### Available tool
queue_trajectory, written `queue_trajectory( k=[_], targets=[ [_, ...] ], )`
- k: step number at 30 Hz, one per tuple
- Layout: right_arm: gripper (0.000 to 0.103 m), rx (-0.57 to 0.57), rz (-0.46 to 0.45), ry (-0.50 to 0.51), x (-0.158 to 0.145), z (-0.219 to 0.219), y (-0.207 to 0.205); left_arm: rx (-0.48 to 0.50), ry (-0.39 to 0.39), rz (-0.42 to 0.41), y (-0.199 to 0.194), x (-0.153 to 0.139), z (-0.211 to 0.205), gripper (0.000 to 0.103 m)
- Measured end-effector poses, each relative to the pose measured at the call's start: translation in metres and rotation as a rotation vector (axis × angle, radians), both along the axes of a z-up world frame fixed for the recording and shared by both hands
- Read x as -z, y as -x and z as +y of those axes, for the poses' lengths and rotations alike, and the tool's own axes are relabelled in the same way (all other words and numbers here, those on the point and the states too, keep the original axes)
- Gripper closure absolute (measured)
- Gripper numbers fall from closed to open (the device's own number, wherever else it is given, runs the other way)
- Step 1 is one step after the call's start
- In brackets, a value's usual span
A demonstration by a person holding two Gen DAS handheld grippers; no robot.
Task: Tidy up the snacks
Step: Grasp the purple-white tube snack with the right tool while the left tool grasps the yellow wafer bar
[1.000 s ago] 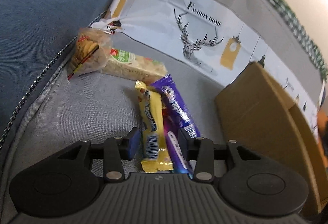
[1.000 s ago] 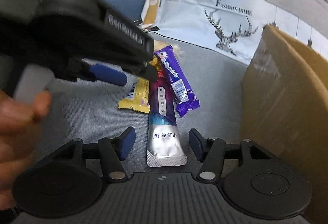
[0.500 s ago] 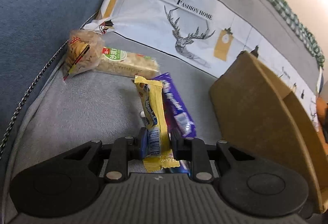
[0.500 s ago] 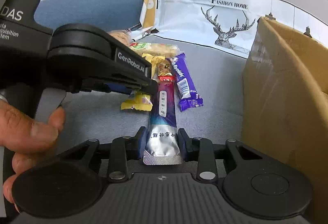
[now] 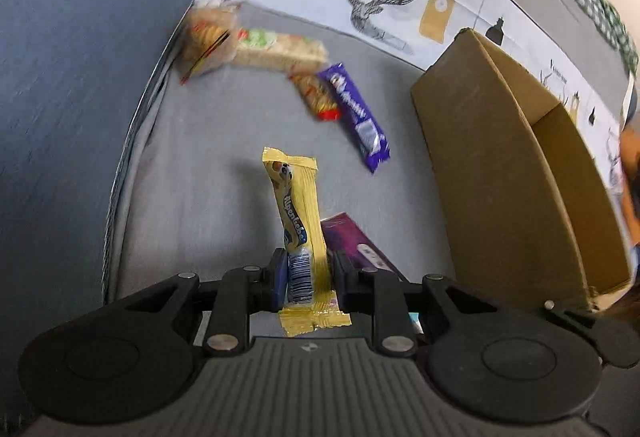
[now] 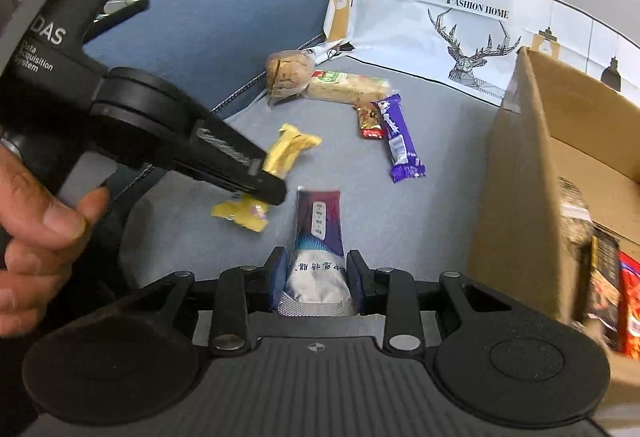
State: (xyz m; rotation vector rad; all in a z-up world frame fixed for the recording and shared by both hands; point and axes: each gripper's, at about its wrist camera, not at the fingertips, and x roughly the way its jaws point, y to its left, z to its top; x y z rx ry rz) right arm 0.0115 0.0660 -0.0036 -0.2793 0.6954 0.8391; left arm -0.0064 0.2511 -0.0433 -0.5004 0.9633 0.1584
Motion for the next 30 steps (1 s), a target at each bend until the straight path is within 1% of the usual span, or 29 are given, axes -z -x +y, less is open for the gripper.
queue_trajectory(
  k=[2, 5, 8, 10, 12, 13, 16, 19, 23, 25, 27, 28, 29, 30],
  targets=[
    [0.069, 0.012, 0.015, 0.005, 0.004, -0.007, 0.005, -0.011, 0.034, 0.018, 0.006, 0.003, 0.003, 0.077],
    [0.07, 0.033, 0.059, 0.007, 0.021, -0.01, 0.008, -0.001, 0.067, 0.048, 0.007, 0.009, 0.003, 0.077],
    [0.068, 0.025, 0.111, 0.014, 0.037, -0.005, 0.005, -0.002, 0.057, 0.092, 0.001, 0.014, 0.001, 0.077],
    [0.067, 0.013, 0.092, 0.018, 0.041, -0.003, 0.007, 0.0, 0.047, 0.116, -0.003, 0.017, -0.001, 0.076],
    [0.062, -0.009, 0.043, 0.036, 0.044, 0.001, 0.009, 0.006, 0.04, 0.137, -0.007, 0.021, -0.004, 0.069],
    [0.061, -0.011, 0.023, 0.042, 0.045, 0.002, 0.009, 0.001, 0.037, 0.144, -0.007, 0.021, -0.003, 0.068],
    [0.061, -0.001, 0.043, 0.03, 0.05, 0.002, 0.002, 0.0, 0.034, 0.146, -0.009, 0.023, -0.003, 0.066],
    [0.06, 0.016, 0.064, 0.02, 0.054, 0.002, -0.005, 0.014, 0.014, 0.146, -0.011, 0.023, -0.007, 0.063],
    [0.061, 0.017, 0.054, 0.011, 0.056, 0.004, -0.008, 0.027, -0.017, 0.151, -0.015, 0.023, -0.013, 0.062],
    [0.062, 0.017, 0.047, 0.014, 0.057, 0.004, -0.007, 0.033, -0.035, 0.153, -0.018, 0.023, -0.016, 0.062],
    [0.07, 0.016, 0.03, 0.023, 0.057, 0.005, -0.006, 0.038, -0.051, 0.152, -0.018, 0.022, -0.017, 0.062],
    [0.07, 0.015, 0.022, 0.025, 0.057, 0.005, -0.005, 0.039, -0.055, 0.152, -0.018, 0.022, -0.018, 0.062],
    [0.072, 0.014, 0.021, 0.025, 0.057, 0.004, -0.005, 0.038, -0.057, 0.151, -0.018, 0.022, -0.018, 0.064],
    [0.074, 0.016, 0.021, 0.023, 0.057, 0.003, -0.005, 0.036, -0.058, 0.15, -0.017, 0.021, -0.018, 0.067]
  ],
)
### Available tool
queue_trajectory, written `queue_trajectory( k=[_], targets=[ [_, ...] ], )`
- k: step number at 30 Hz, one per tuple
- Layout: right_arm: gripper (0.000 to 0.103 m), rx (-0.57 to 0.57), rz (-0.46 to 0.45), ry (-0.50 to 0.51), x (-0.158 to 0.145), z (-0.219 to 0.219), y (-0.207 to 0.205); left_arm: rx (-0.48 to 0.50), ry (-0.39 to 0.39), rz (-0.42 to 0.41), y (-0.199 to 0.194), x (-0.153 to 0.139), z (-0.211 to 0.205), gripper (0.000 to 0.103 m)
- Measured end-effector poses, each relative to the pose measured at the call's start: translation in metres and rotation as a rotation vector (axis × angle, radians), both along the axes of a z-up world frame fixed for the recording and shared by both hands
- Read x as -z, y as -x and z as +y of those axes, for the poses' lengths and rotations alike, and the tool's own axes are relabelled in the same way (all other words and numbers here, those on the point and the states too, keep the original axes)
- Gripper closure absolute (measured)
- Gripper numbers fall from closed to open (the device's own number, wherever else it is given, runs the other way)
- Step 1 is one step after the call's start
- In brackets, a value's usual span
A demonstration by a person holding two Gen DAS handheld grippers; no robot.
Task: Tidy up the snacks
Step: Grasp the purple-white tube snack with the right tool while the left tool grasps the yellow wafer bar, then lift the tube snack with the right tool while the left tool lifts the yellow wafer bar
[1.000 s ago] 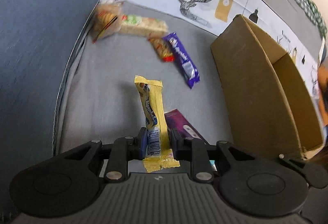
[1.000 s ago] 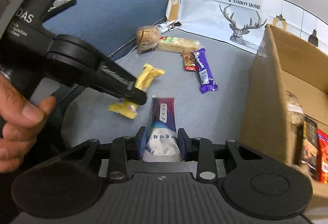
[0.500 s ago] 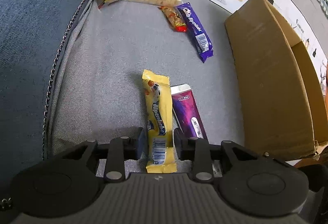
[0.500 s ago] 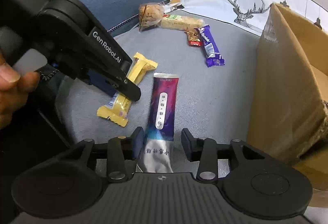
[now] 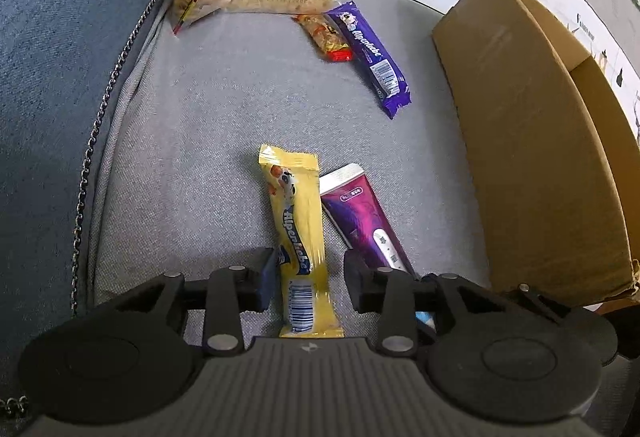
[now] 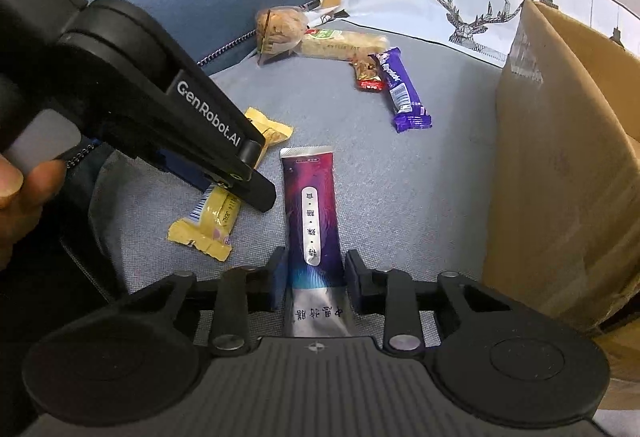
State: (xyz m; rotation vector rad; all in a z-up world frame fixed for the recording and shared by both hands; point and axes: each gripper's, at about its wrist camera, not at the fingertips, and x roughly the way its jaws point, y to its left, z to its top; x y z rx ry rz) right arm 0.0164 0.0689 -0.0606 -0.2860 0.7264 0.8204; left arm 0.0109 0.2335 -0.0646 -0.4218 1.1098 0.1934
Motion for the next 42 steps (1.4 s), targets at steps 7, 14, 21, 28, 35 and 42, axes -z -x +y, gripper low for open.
queue_trajectory(
  k=[7, 14, 21, 28, 35, 42],
  targets=[
    [0.084, 0.024, -0.01, -0.035, -0.009, -0.01, 0.001, -0.012, 0.034, -0.02, 0.005, -0.001, 0.006, 0.083],
    [0.081, 0.029, 0.017, -0.024, -0.003, -0.012, -0.001, -0.003, 0.036, -0.011, 0.003, 0.0, 0.005, 0.083],
    [0.07, 0.032, 0.031, -0.043, -0.001, -0.01, -0.006, -0.007, 0.049, -0.006, 0.002, 0.002, 0.007, 0.08],
    [0.069, 0.03, 0.04, -0.029, 0.005, -0.007, -0.01, 0.002, 0.031, -0.002, 0.001, 0.002, 0.004, 0.079],
    [0.08, -0.001, -0.004, -0.001, 0.006, -0.004, -0.003, 0.002, 0.028, -0.004, 0.001, 0.002, 0.004, 0.079],
    [0.084, 0.039, -0.009, -0.043, -0.002, -0.013, -0.006, 0.005, 0.018, -0.012, 0.003, 0.001, 0.003, 0.085]
  ],
)
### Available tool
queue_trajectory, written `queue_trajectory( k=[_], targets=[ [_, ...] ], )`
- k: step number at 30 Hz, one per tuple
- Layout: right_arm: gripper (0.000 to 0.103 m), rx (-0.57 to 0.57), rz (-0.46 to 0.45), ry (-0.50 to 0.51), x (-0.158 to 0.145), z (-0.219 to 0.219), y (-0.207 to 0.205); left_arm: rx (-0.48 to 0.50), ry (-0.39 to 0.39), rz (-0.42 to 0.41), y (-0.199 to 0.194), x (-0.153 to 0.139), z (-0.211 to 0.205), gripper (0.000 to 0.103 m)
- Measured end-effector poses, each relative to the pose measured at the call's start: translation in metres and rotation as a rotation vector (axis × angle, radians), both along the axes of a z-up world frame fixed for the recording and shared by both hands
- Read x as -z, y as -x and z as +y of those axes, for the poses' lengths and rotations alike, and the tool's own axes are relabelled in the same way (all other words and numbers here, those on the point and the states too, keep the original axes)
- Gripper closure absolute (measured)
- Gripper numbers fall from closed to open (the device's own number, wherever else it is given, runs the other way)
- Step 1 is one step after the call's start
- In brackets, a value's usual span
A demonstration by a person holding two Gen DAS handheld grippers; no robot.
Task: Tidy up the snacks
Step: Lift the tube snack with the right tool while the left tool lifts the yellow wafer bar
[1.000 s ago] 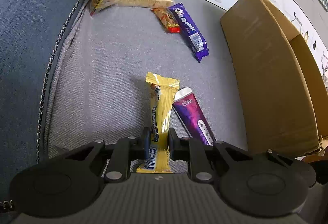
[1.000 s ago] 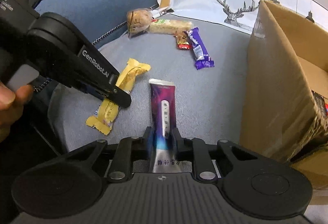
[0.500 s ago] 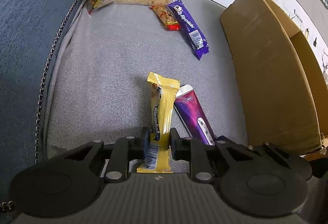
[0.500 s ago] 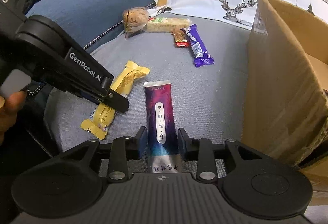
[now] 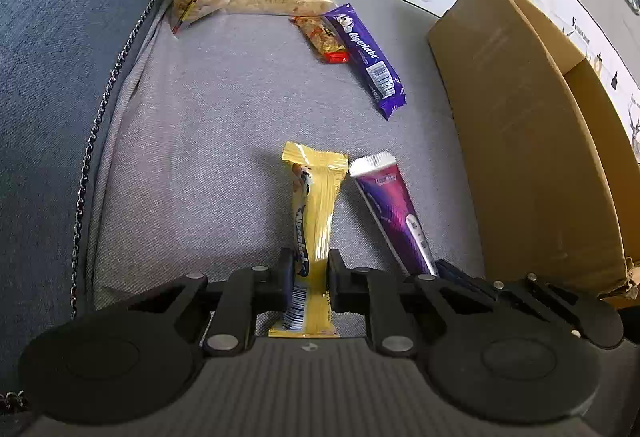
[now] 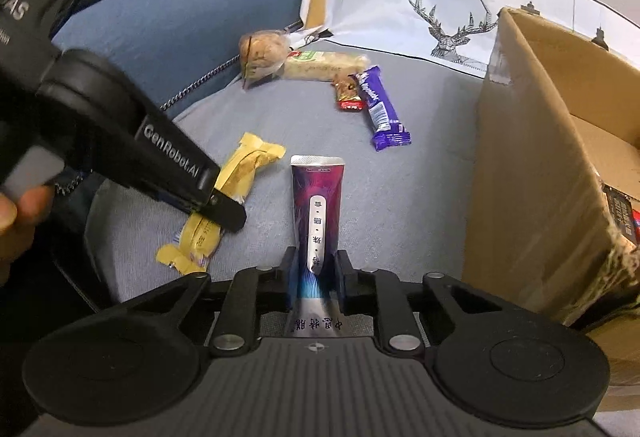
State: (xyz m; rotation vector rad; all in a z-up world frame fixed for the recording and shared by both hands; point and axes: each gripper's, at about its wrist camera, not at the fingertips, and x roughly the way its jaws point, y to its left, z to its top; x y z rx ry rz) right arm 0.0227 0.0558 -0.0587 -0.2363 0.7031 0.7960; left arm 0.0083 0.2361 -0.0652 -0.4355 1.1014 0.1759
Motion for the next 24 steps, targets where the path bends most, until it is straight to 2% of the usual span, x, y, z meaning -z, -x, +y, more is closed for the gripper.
queue_trajectory(
  k=[5, 10, 17, 24],
  targets=[
    [0.084, 0.002, 0.007, 0.039, 0.009, 0.002, 0.0, -0.008, 0.003, -0.005, 0.001, -0.001, 0.001, 0.085],
    [0.084, 0.005, -0.023, 0.004, 0.001, 0.0, 0.003, -0.013, 0.003, -0.044, 0.006, -0.006, 0.002, 0.086],
    [0.084, 0.014, -0.052, -0.06, -0.015, -0.006, 0.005, -0.014, -0.025, -0.13, 0.015, -0.019, -0.003, 0.089],
    [0.084, 0.014, -0.08, -0.13, -0.035, -0.016, 0.007, -0.021, -0.068, -0.264, 0.029, -0.036, -0.009, 0.09]
  ],
)
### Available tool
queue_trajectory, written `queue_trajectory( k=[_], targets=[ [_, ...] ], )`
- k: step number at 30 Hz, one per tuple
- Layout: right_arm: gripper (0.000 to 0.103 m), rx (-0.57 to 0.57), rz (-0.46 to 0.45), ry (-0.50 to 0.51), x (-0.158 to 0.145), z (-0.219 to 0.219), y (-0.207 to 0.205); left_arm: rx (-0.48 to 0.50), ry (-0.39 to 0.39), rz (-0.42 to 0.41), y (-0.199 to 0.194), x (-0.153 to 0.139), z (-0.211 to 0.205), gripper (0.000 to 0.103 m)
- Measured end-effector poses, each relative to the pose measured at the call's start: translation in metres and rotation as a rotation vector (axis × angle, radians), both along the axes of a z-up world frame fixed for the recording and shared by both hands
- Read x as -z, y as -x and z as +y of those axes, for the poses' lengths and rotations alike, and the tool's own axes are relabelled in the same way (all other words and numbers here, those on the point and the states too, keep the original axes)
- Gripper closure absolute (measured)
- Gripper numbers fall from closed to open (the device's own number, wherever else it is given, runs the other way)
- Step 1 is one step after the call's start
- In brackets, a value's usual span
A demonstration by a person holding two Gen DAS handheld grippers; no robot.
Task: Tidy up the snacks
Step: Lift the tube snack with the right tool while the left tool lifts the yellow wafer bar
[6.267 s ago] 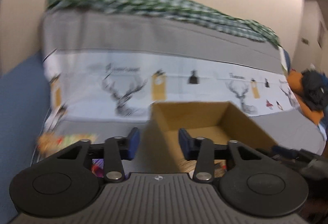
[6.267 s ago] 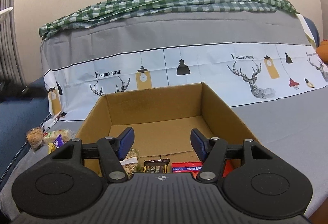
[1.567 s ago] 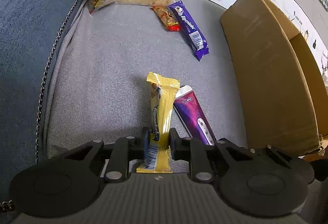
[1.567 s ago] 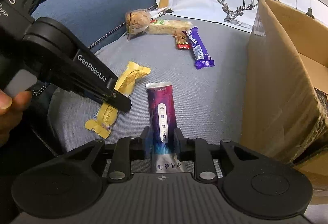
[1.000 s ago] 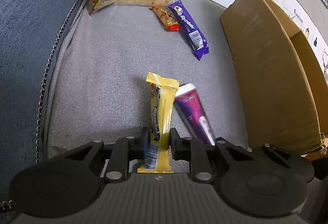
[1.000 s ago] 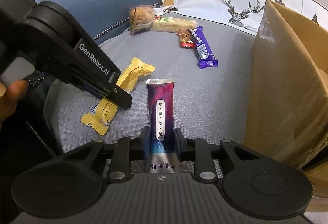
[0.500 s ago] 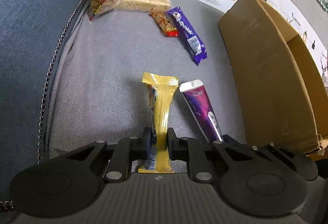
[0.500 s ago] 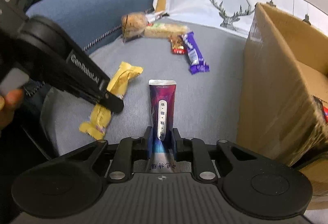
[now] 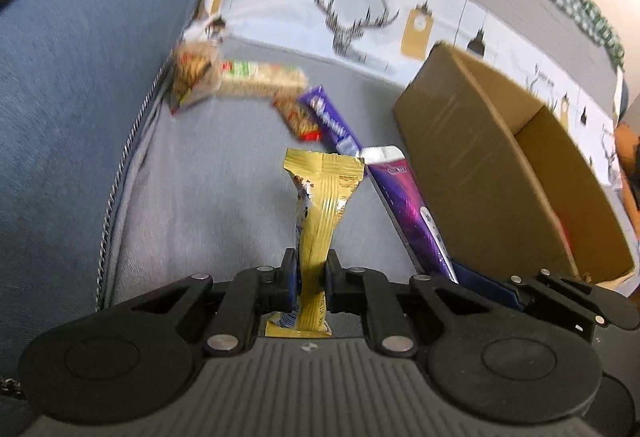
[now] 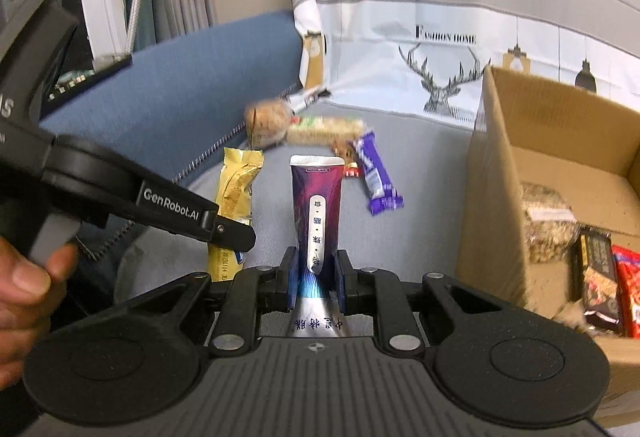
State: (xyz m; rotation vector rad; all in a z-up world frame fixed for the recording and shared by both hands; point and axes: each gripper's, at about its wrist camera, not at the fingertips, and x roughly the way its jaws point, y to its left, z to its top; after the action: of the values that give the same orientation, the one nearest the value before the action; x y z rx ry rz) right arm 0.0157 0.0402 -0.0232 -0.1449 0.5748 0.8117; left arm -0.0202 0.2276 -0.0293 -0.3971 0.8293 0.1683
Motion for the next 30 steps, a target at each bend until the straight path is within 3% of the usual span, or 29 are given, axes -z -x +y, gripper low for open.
queue_trajectory(
  k=[8, 20, 30],
  targets=[
    [0.084, -0.004, -0.017, -0.055, -0.014, -0.012, -0.001, -0.06, 0.018, -0.147, 0.018, -0.016, 0.005, 0.09],
    [0.084, -0.008, -0.07, -0.141, -0.034, -0.025, -0.003, -0.068, -0.006, -0.146, 0.015, -0.016, 0.005, 0.09],
    [0.084, 0.001, -0.105, -0.208, -0.05, -0.045, -0.011, -0.135, -0.009, -0.162, 0.023, -0.024, 0.01, 0.09]
  ],
)
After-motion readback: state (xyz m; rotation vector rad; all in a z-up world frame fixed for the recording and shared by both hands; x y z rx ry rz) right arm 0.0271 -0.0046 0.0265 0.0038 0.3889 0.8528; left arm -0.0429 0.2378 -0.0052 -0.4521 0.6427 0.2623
